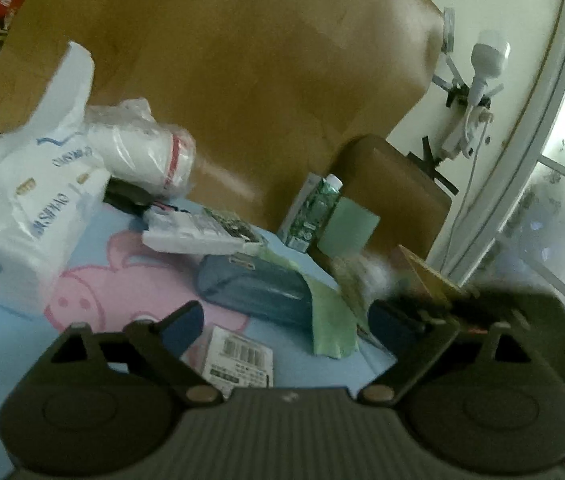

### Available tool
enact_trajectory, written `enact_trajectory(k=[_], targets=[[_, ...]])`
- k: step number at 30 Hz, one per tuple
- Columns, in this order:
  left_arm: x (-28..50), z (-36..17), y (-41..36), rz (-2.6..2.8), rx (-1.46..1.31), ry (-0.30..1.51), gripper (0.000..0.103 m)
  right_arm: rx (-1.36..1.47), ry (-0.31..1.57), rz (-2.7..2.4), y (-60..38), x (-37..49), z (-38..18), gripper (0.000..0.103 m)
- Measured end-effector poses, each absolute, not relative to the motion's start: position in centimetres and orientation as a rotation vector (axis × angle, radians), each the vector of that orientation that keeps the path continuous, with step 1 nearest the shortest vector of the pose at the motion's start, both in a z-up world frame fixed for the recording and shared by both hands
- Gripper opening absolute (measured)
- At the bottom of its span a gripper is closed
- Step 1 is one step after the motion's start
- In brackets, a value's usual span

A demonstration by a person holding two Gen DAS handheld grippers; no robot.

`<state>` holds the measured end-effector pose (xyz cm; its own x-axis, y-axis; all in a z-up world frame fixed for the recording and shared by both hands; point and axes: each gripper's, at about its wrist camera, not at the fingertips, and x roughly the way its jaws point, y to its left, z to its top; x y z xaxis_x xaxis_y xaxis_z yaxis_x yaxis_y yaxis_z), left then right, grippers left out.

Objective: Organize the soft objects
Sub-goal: 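Grasp the bag of cotton swabs with the left gripper, then lower the cotton swab bag into the pink tin box and release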

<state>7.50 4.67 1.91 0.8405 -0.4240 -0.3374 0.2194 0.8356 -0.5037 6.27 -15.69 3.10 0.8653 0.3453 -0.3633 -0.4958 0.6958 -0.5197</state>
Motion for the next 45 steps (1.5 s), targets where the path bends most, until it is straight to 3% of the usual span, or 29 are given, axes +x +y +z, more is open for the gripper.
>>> enact_trajectory(k=[4,5,6,8,10,13,17,20,21,24,26,31,35,40,45], targets=[[7.2,2.0,4.0,-0.4,-0.457,0.469,0.091,-0.635,0.309,0.564,-17.6,0.1,1.1,0.004],[7.1,1.9,3.8,-0.419,-0.45,0.478,0.089,-0.613,0.349,0.596,-18.2,-1.1,0.8,0.009],[6.9,2.0,3.3,-0.441,-0.44,0.49,0.088,-0.578,0.385,0.631,-18.7,-1.9,0.7,0.014],[6.2,2.3,2.4,-0.476,-0.42,0.502,0.086,-0.45,0.426,0.699,-20.4,-3.0,1.2,0.053],[5.5,2.5,1.6,-0.507,-0.42,0.519,0.086,-0.334,0.407,0.708,-22.0,-3.5,1.7,0.065],[5.7,2.6,0.2,-0.522,-0.422,0.556,0.086,-0.287,0.389,0.634,-22.6,-2.4,1.4,0.07],[7.5,3.1,-2.6,-0.51,-0.336,0.593,0.093,-0.239,0.462,0.584,-22.2,2.0,0.4,0.07],[9.4,2.4,-4.3,-0.497,-0.288,0.647,0.092,-0.225,0.513,0.572,-21.5,4.1,-0.1,0.07],[10.0,2.0,-4.7,-0.493,-0.289,0.677,0.09,-0.224,0.529,0.567,-21.3,5.1,-0.3,0.07],[11.1,0.7,-5.3,-0.501,-0.324,0.753,0.066,-0.182,0.553,0.576,-21.2,6.7,-0.7,0.069],[10.6,0.7,-5.8,-0.514,-0.305,0.756,0.061,-0.152,0.552,0.582,-21.4,6.9,-0.9,0.056],[7.9,2.2,-6.5,-0.563,-0.329,0.729,0.061,-0.074,0.499,0.573,-23.3,4.7,-0.3,0.052],[6.7,5.4,-9.1,-0.655,-0.297,0.646,0.061,-0.068,0.344,0.5,-25.1,1.6,1.5,0.051],[7.5,8.3,-16.3,-0.784,-0.189,0.588,0.063,-0.045,0.206,0.33,-29.5,-0.5,3.5,0.052],[9.8,7.9,-23.9,-0.872,-0.123,0.618,0.063,-0.001,0.228,0.166,-35.0,-0.4,3.7,0.052]])
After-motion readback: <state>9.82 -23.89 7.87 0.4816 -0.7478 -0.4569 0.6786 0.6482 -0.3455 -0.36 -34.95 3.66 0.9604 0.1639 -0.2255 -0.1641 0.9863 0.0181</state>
